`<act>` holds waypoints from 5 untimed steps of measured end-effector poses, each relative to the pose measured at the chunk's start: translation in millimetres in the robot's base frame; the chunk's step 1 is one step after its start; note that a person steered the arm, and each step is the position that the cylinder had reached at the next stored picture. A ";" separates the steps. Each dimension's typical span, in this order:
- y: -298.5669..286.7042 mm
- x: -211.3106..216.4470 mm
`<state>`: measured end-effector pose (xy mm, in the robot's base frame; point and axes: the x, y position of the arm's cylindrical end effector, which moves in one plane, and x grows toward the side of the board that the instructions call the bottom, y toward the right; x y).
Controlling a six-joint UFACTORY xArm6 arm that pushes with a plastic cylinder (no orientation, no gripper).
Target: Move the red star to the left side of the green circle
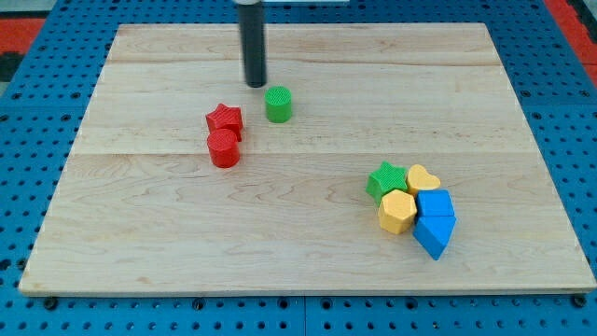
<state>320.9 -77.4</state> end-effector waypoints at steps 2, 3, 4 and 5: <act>148.4 77.1; 172.8 101.3; 169.7 107.6; 107.9 58.6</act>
<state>379.5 30.5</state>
